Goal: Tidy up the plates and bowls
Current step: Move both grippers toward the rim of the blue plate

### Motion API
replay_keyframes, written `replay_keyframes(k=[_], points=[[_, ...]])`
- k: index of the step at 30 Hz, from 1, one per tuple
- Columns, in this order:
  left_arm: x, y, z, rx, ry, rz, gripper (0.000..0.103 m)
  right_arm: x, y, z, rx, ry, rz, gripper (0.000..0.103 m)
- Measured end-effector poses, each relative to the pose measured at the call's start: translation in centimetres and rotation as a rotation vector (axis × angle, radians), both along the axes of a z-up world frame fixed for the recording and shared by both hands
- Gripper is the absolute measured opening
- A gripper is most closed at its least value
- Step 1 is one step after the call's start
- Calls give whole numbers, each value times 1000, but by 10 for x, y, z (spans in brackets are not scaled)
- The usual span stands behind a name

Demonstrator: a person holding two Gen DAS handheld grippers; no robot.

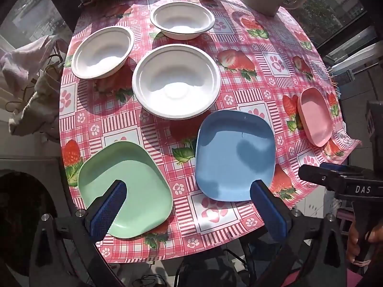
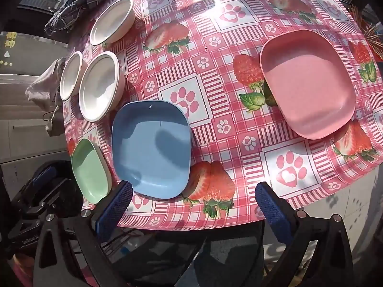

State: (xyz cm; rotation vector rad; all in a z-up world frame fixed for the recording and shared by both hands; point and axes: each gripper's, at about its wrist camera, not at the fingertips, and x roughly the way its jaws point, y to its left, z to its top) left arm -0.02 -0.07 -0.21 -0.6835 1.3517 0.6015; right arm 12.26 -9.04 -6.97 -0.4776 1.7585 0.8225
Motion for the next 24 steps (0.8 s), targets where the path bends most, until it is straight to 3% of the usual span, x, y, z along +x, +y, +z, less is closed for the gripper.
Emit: replay_keyframes(k=[9,24], points=[[6,-6,-24,-35,21,-17,103,-10,-1,-26,-90,21,35,103],[27,-5,-53,-1,87,-72,103,5,0,-48,-143,31,24,103]])
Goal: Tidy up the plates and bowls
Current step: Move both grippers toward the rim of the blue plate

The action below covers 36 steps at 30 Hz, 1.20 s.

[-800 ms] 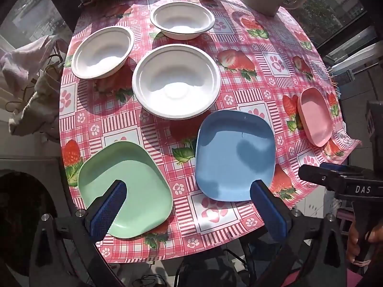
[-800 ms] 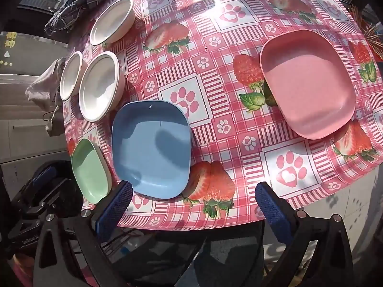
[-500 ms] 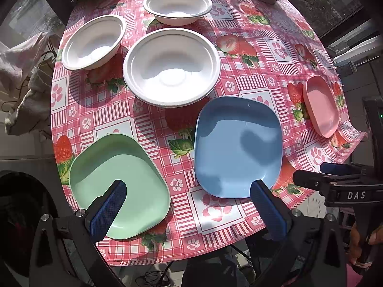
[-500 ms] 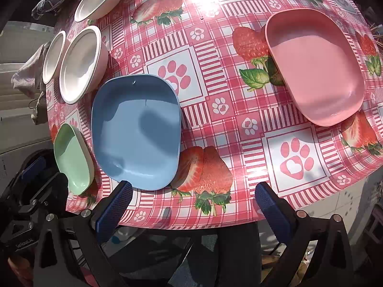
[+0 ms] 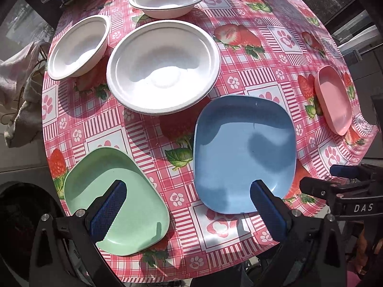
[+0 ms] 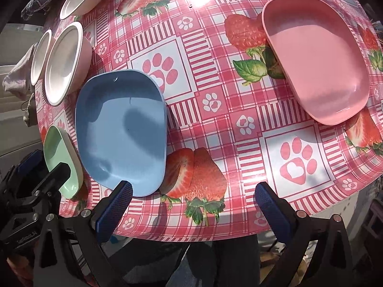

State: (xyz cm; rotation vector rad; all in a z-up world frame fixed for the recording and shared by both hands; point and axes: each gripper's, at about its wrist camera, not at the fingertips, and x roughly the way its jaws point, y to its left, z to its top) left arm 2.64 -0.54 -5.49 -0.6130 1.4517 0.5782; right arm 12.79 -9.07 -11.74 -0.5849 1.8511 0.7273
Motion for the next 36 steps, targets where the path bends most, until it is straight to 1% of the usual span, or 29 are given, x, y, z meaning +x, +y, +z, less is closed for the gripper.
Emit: replay_keyframes(k=[2,5,7,9,12,13,15,17,23,25,27,28,30,32,34,36], points=[[4,1,-5,17,1,-3,103,0,2,-5,-11,-2,-3,103],[13,3,-13,75,25,-30,103,2,0,-11,-24,-7,-9,103],[20,5,-19,94,24,-38,103,6,-2,-15,-34,-13,-8,103],[23,7,-25,87,24,-39,103,9,-1,-19,-46,-19,-7,103],[29,14,-35,97,43,-22,103,12,2,-27,-57,-27,-1,103],[30,16,-38,91,47,-15,102,11,4,-28,-60,-30,1,103],[27,18,-50,39,56,-5,99,13,1,-32,-64,-37,8,103],[30,20,-60,20,57,-2,97,14,0,-35,-70,-40,12,103],[40,26,-79,24,67,-7,95,16,16,-45,-86,-62,41,103],[41,19,-78,33,72,-3,92,16,20,-45,-95,-89,68,103],[48,21,-85,16,70,-3,89,15,20,-46,-103,-126,89,103],[44,22,-92,-5,64,-4,88,16,20,-45,-103,-141,92,103],[45,19,-97,-7,62,-5,87,21,16,-42,-104,-157,94,103],[42,16,-103,-21,61,-3,87,25,12,-41,-94,-143,81,103],[42,15,-106,-26,64,-1,87,30,10,-45,-65,-108,64,103],[43,14,-109,-34,65,7,87,31,17,-48,-42,-93,58,103]])
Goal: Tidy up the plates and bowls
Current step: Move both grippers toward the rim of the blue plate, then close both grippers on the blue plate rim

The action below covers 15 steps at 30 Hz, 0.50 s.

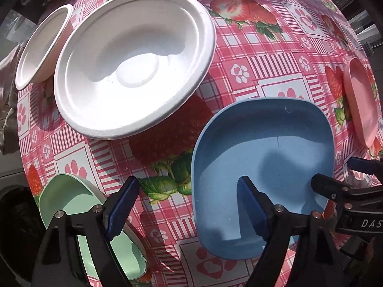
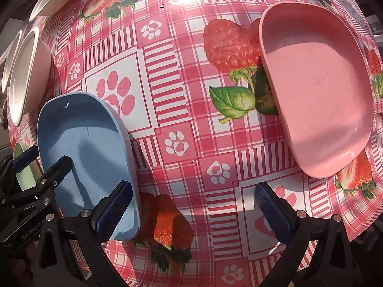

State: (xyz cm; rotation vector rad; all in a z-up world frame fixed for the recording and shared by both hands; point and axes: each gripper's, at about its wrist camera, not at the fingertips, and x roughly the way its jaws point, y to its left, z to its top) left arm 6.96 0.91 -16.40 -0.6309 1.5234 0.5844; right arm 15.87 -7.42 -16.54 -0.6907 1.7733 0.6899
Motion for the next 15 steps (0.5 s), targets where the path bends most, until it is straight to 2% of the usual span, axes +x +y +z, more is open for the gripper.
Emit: replay_keyframes(k=[3,6,8,15], points=[[5,-3,-1,-34,14,16,87,-5,18,-7,1,-20,63,103],[6,1,-5,-51,11,39,88,-10,32,-17,-45,-53,110,103],[1,22,-10,-50,-19,58,88,-9,38,-20,-47,-53,110,103],[-11,32,-10,-57,-9,59,88,-10,37,-18,-58,-46,104,103]])
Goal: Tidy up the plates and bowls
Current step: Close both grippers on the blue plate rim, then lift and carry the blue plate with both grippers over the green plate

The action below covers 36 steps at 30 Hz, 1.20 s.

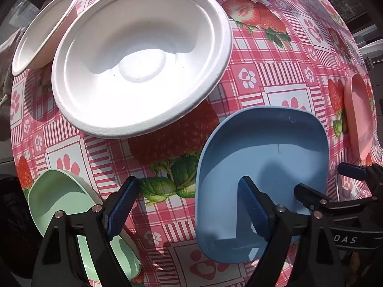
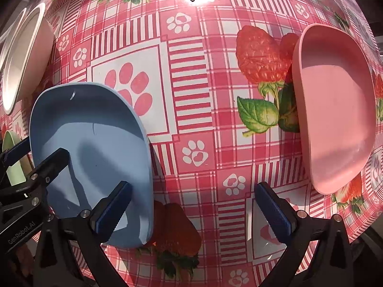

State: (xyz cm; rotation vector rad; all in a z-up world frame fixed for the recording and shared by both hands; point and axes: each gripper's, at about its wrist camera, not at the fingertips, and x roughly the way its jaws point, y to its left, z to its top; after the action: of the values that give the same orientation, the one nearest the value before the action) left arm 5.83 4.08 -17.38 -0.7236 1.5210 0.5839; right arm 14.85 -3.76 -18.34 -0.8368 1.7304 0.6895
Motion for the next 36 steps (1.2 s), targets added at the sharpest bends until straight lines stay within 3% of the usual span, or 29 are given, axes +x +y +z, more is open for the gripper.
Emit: replay_keyframes(k=[4,7,10,13,14,27,36], points=[[3,-7,3,-25,11,1,80,-7,-22,16,16,-3,-2,103],[10,-18,9,-42,15,-14,68,-22,-21,31,49,-15,43,93],[16,-23,15,-50,7,-26,54,-34,-15,39,90,-20,92,73],[21,-27,20,-61,-3,-44,40,-41,-11,45,135,0,100,37],[22,-29,21,-55,1,-51,40,-42,-10,45,147,30,87,21],[-6,-52,40,-42,-5,-12,38,-44,-23,43,163,115,23,21],[-51,-58,60,-35,2,51,38,-82,-3,42,163,150,119,22]])
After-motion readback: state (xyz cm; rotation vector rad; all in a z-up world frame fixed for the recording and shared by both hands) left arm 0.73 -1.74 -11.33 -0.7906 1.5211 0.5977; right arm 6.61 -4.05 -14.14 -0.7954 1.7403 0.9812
